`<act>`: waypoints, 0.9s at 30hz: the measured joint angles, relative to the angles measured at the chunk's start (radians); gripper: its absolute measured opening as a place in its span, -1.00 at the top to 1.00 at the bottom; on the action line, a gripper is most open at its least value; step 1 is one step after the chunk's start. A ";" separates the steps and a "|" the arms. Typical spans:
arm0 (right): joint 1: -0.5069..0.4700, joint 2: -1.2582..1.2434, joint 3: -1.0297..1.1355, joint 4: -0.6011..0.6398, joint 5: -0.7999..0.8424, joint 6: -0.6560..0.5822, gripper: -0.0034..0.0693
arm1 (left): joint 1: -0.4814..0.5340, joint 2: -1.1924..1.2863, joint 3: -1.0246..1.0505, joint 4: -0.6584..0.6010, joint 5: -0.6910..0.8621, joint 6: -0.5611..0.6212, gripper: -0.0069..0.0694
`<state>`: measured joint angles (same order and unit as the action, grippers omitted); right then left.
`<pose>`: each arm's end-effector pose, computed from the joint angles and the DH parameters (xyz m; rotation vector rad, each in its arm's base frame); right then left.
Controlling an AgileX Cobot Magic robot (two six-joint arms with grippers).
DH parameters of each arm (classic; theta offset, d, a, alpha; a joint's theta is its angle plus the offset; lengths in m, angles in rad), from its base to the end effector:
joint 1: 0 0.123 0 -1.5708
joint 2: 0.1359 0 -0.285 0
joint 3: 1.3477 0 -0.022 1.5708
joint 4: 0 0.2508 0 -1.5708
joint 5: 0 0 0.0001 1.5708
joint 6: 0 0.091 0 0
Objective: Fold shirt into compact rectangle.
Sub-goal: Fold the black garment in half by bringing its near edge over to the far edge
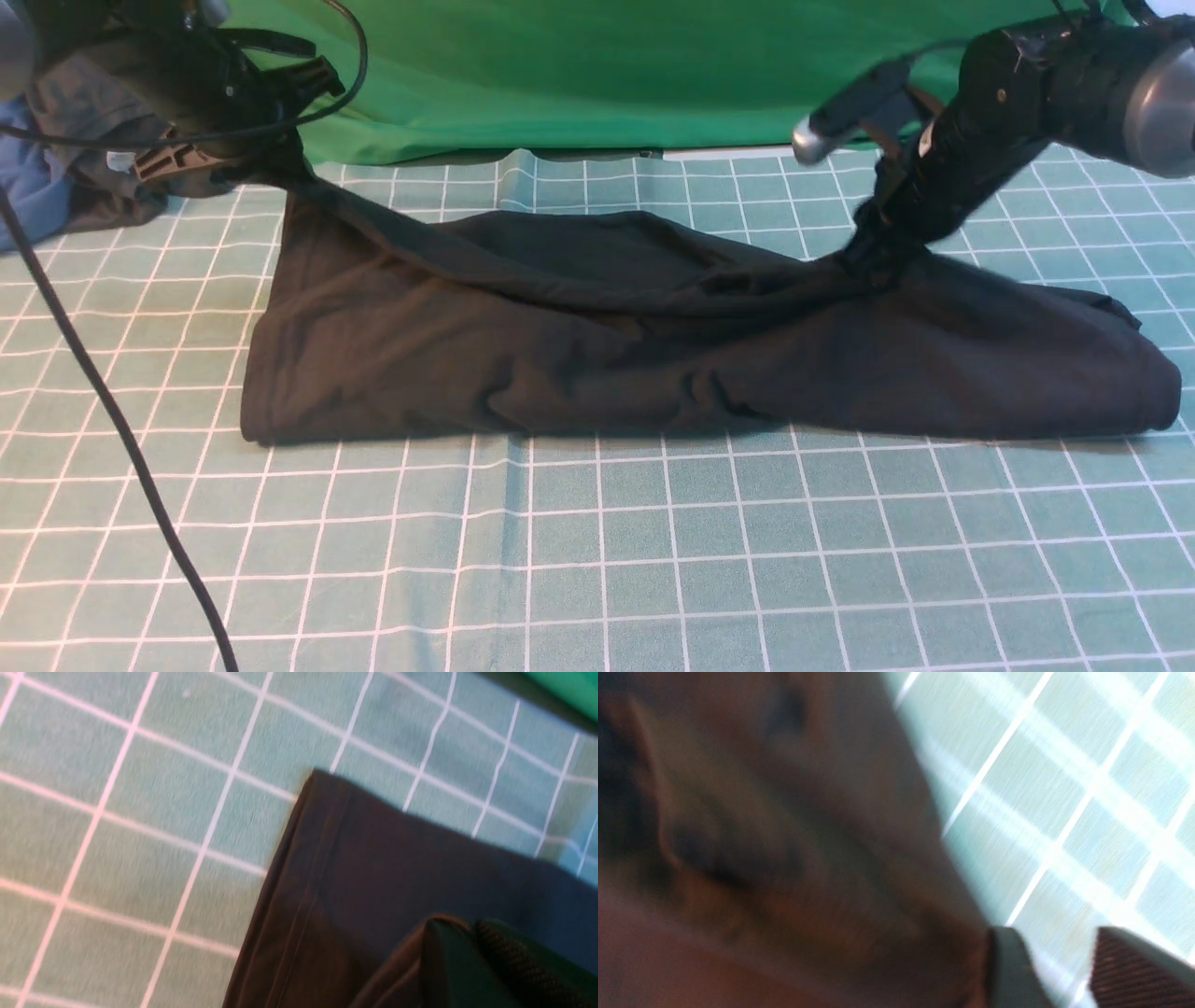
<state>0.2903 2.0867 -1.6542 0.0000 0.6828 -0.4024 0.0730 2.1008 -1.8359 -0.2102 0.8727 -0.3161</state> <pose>0.4439 0.1326 0.2074 -0.8824 2.4451 -0.0405 0.4720 0.0199 0.2469 -0.6271 2.5537 -0.3426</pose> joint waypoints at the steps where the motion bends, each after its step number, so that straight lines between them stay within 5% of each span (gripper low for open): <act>1: -0.001 0.000 -0.008 0.000 -0.013 0.012 0.10 | 0.001 0.003 -0.003 0.000 -0.011 -0.002 0.79; 3: -0.001 -0.001 -0.055 0.000 -0.018 0.069 -0.13 | 0.004 0.005 -0.005 0.000 -0.036 -0.010 0.79; 6: -0.001 -0.013 -0.121 0.007 0.090 0.133 -0.15 | 0.005 0.006 -0.006 0.000 -0.031 -0.006 0.79; 9: -0.001 -0.029 -0.151 0.078 0.182 0.132 0.02 | 0.005 0.007 -0.006 0.000 -0.029 -0.001 0.79; 12: 0.025 -0.043 -0.160 0.325 0.291 -0.064 0.66 | 0.005 0.007 -0.006 0.000 -0.022 0.012 0.79; 14: 0.053 -0.028 -0.159 0.420 0.304 -0.132 0.78 | 0.005 0.007 -0.006 0.000 -0.016 0.014 0.79; 27: 0.160 0.168 -0.159 0.484 0.198 -0.196 0.86 | 0.005 0.009 -0.006 -0.003 -0.008 0.034 0.79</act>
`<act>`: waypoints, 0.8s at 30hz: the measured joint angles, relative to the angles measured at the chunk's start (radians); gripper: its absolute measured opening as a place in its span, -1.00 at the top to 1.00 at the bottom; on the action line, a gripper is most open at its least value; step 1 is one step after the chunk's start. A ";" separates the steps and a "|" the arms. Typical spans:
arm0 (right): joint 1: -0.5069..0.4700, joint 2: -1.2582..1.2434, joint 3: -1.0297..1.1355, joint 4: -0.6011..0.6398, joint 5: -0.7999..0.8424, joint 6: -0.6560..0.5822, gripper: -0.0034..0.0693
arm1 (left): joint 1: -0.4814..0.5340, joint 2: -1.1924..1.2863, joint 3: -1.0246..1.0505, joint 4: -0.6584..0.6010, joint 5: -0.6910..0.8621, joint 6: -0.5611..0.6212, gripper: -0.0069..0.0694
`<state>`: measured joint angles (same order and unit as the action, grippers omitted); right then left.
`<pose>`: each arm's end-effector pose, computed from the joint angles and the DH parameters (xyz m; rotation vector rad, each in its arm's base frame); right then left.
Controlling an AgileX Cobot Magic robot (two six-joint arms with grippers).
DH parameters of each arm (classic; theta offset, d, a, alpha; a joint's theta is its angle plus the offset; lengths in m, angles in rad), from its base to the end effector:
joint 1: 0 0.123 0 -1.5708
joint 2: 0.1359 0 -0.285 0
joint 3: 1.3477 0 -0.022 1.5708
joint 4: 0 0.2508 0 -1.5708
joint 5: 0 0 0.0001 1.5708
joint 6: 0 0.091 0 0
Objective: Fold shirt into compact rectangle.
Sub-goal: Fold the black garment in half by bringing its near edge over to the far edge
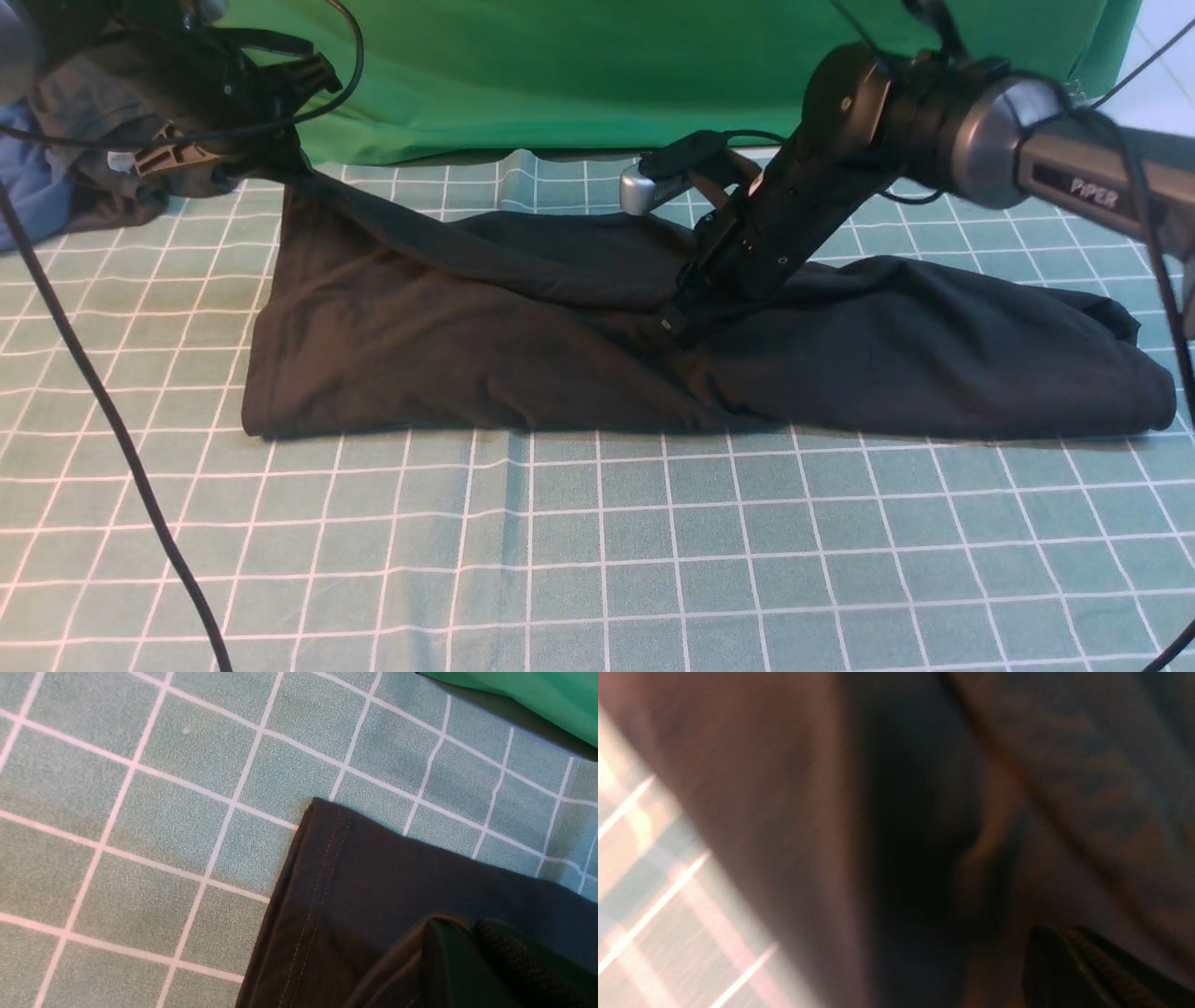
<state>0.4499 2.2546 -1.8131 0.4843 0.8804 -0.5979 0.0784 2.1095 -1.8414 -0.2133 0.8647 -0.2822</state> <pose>0.4215 0.2399 0.1727 -1.0619 2.5148 0.5525 0.4742 0.0225 0.2448 -0.5921 2.5537 -0.3324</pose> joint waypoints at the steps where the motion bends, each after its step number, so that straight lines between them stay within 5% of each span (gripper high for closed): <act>1: 0.000 0.008 0.000 0.000 -0.028 0.001 0.86 | 0.000 0.000 0.000 0.000 0.000 0.000 0.79; 11: -0.047 0.157 -0.154 -0.012 -0.250 0.040 0.86 | 0.000 0.004 0.000 -0.046 -0.022 0.002 0.79; 24: -0.120 0.146 -0.445 -0.037 0.078 0.112 0.85 | 0.000 0.007 0.000 -0.075 -0.023 0.020 0.78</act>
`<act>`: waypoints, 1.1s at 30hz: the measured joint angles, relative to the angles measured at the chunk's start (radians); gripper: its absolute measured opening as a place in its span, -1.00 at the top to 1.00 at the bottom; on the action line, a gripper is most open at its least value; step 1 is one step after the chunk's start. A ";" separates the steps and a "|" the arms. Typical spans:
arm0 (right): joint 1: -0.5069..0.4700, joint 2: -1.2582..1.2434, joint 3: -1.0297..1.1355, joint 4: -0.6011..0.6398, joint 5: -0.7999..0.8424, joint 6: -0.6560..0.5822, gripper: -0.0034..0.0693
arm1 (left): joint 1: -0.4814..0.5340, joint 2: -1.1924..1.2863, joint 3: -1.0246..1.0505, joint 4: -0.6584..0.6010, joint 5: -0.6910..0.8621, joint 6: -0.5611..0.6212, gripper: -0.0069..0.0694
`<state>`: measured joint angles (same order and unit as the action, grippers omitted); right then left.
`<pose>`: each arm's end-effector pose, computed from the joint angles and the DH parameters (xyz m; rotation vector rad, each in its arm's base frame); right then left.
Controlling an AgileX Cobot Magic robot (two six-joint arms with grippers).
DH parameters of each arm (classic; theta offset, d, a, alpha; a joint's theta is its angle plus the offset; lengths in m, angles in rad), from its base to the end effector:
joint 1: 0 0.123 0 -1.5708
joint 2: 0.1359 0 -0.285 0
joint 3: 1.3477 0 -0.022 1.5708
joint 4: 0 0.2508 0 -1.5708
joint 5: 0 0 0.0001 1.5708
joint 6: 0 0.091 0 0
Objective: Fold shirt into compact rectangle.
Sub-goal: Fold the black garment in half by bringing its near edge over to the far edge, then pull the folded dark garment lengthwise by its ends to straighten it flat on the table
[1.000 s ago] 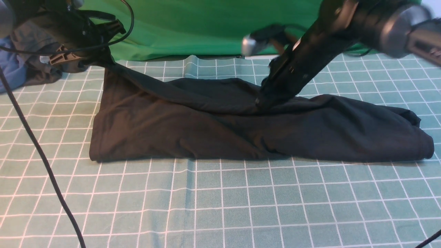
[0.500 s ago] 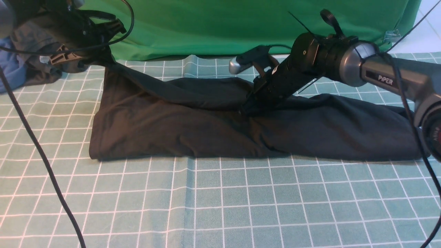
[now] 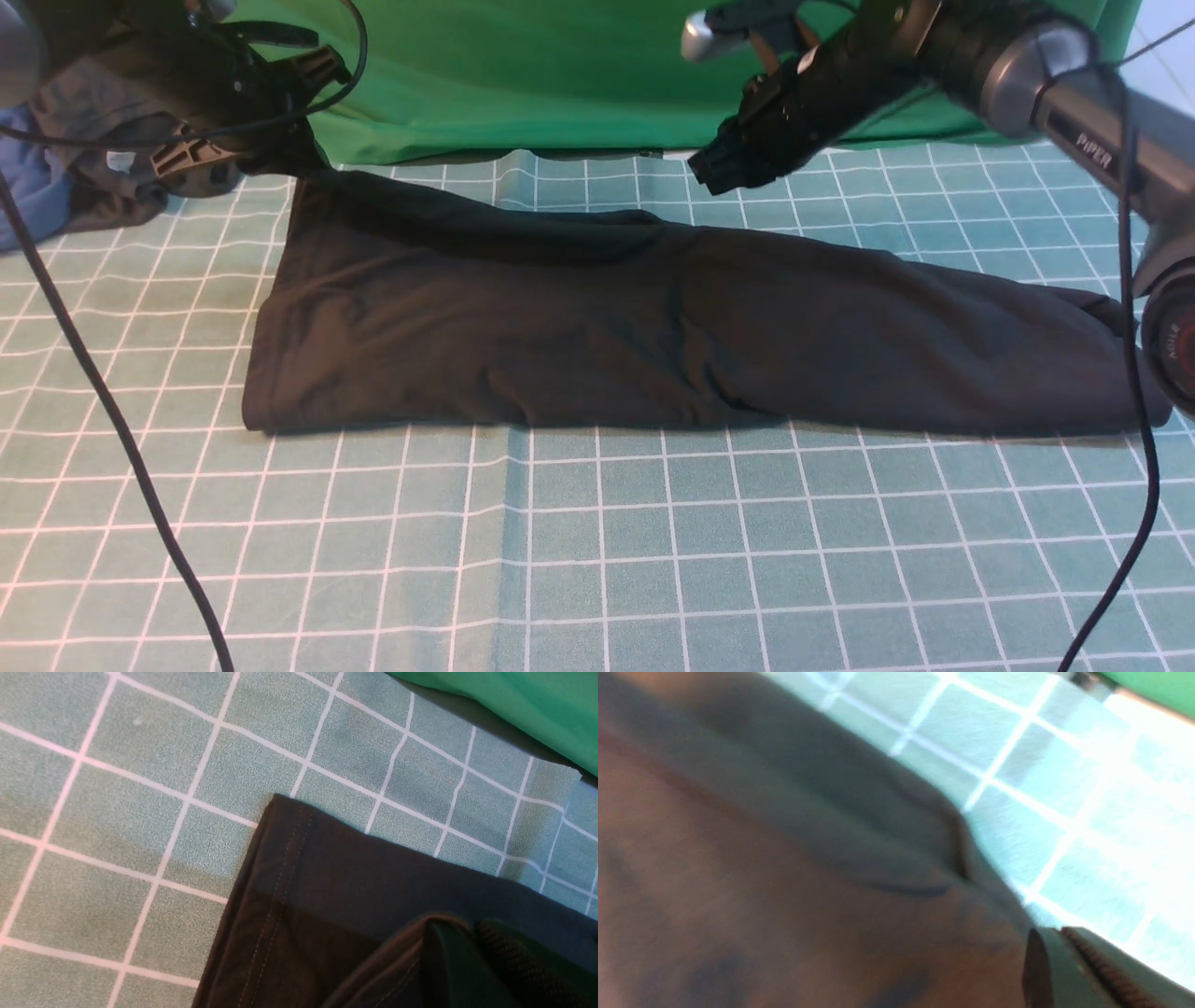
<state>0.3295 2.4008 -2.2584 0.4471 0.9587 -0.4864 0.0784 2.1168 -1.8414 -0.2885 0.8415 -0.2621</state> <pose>0.4953 0.2034 0.2232 -0.8171 2.3804 0.5027 0.4775 0.0181 0.2437 -0.6102 2.5275 -0.4152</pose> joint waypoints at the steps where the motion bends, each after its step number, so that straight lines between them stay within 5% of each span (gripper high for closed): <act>1: 0.000 -0.004 -0.004 -0.001 0.022 0.000 0.85 | 0.000 0.000 0.000 0.000 0.000 0.003 0.77; 8: 0.000 -0.046 -0.014 -0.080 0.175 -0.001 0.85 | 0.000 0.000 0.000 0.064 -0.060 0.001 0.37; 10: 0.000 -0.074 -0.014 -0.139 0.221 0.000 0.85 | 0.001 0.000 -0.004 0.090 -0.071 0.000 0.08; 13: -0.002 -0.129 -0.014 -0.209 0.250 0.036 0.85 | 0.006 0.001 -0.030 0.115 0.007 0.000 -0.27; 17: -0.020 -0.236 -0.014 -0.240 0.255 0.079 0.85 | 0.012 0.001 -0.096 0.139 0.245 0.071 -0.43; 23: -0.029 -0.391 0.008 -0.246 0.255 0.120 0.85 | -0.038 -0.069 0.024 0.193 0.360 0.142 0.08; 24: -0.029 -0.446 0.041 -0.245 0.256 0.121 0.85 | -0.070 -0.108 0.104 0.217 0.364 0.148 0.46; 26: -0.029 -0.500 0.097 -0.248 0.256 0.121 0.85 | -0.100 -0.145 0.198 0.226 0.349 0.153 0.67; 33: -0.030 -0.670 0.309 -0.304 0.256 0.118 0.85 | -0.119 -0.217 0.350 0.232 0.210 0.120 0.75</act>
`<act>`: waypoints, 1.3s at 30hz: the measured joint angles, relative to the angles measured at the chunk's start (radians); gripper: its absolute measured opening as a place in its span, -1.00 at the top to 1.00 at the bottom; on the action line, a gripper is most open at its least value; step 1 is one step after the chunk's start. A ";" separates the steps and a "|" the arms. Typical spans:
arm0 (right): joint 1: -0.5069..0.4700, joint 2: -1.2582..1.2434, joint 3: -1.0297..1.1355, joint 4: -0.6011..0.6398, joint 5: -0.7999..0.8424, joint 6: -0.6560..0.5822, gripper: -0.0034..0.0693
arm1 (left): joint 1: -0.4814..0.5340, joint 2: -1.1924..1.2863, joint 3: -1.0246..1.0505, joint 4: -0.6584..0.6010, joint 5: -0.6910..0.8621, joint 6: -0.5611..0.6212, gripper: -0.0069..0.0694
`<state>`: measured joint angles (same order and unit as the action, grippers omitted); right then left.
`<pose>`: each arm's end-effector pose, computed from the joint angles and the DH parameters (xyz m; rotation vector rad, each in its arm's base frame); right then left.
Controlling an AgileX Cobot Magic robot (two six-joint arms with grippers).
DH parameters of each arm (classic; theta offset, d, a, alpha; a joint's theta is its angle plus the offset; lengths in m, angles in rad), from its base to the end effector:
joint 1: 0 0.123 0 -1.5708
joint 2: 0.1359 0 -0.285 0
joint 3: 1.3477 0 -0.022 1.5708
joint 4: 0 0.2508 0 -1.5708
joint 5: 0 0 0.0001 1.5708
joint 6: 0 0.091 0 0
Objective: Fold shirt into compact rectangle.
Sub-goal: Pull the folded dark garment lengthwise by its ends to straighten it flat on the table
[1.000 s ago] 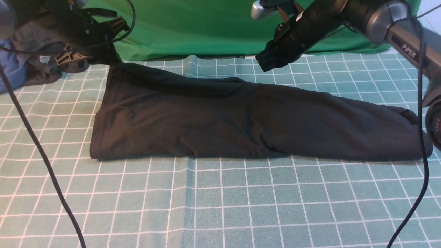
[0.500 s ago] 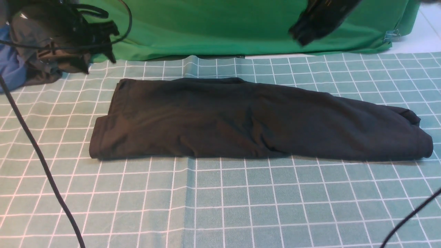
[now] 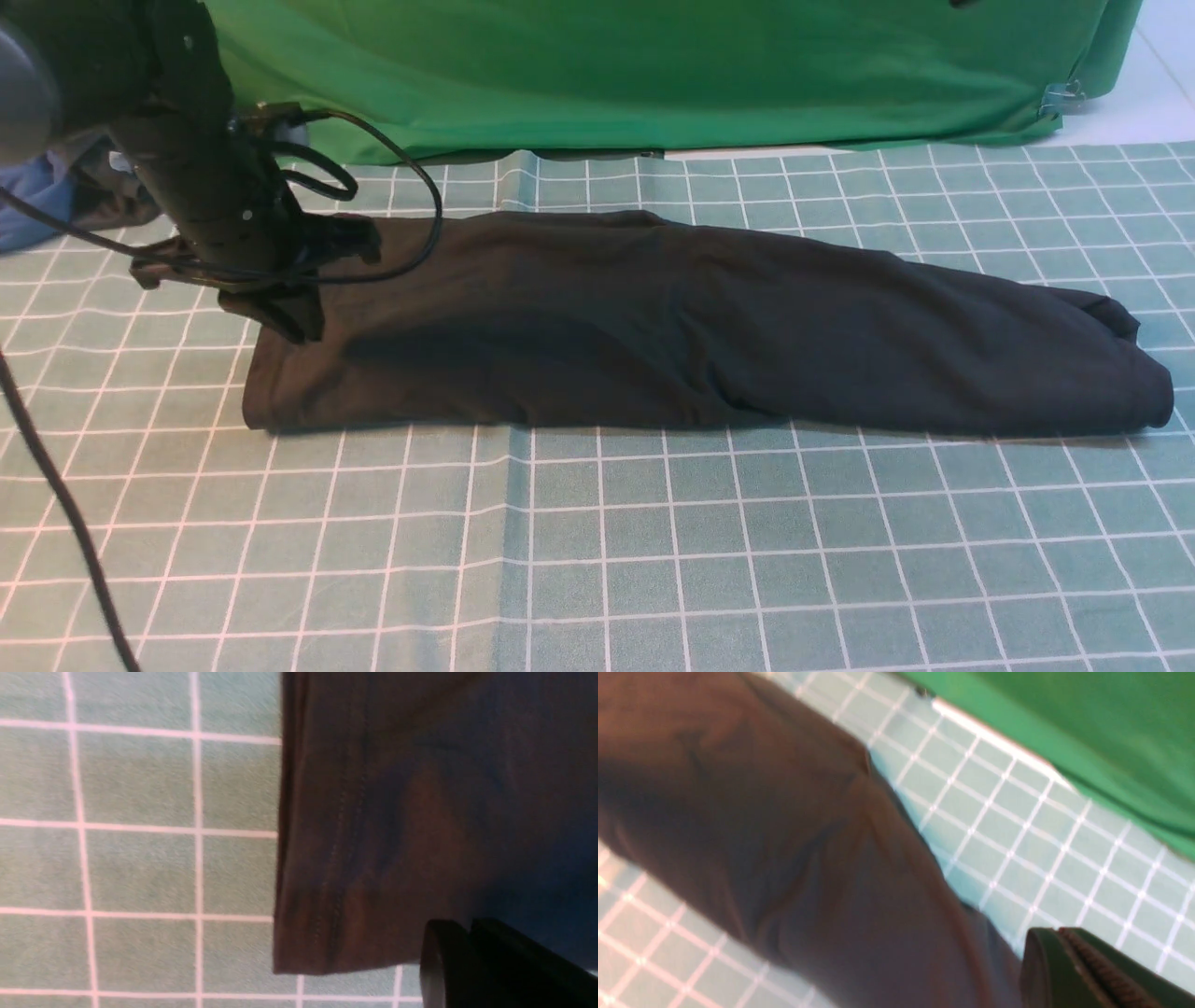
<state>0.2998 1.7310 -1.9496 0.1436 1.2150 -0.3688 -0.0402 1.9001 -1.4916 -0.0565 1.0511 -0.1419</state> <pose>0.3511 0.1213 0.4211 -0.8066 2.3366 0.1585 0.3901 -0.0202 0.2303 -0.1839 2.9413 -0.1028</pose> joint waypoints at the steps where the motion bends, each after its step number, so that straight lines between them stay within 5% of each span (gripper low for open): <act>1: 0.000 -0.015 0.031 -0.005 0.000 -0.004 0.85 | 0.000 -0.001 0.002 0.019 -0.004 -0.004 0.71; 5: -0.001 -0.076 0.139 -0.021 0.002 -0.007 0.85 | 0.000 0.004 0.015 0.057 -0.012 -0.001 0.37; 12: -0.001 -0.125 0.231 -0.022 0.007 -0.009 0.85 | 0.000 0.071 0.041 0.082 -0.032 -0.007 -0.58; 16: -0.001 -0.146 0.236 -0.023 0.006 -0.010 0.85 | 0.000 0.127 0.049 0.105 -0.033 -0.039 -0.92; 19: -0.001 -0.158 0.236 -0.023 0.003 -0.013 0.85 | 0.001 0.153 0.048 0.103 -0.030 -0.042 -0.98; 23: -0.001 -0.164 0.236 -0.025 0.002 -0.028 0.85 | 0.002 0.162 0.041 0.070 -0.027 -0.018 -0.81; 25: -0.001 -0.164 0.236 -0.025 0.002 -0.037 0.85 | 0.004 0.166 0.038 0.044 -0.025 -0.003 -0.46; 26: -0.001 -0.164 0.236 -0.026 0.002 -0.040 0.85 | 0.004 0.168 0.038 0.026 -0.022 -0.001 -0.09; 30: -0.017 -0.164 0.236 -0.048 0.002 -0.048 0.85 | 0.000 0.167 0.035 0.020 -0.008 0.025 0.58; 37: -0.165 -0.164 0.264 -0.054 0.000 0.010 0.85 | 0.000 0.099 0.049 0.034 0.045 0.040 0.69; 39: -0.270 -0.165 0.331 -0.055 -0.004 0.058 0.83 | 0.000 0.037 0.049 0.042 0.049 0.040 0.69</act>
<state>0.0298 1.5664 -1.6183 0.0882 1.2113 -0.3112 -0.0401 1.9370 -1.4428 -0.0149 1.1000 -0.1014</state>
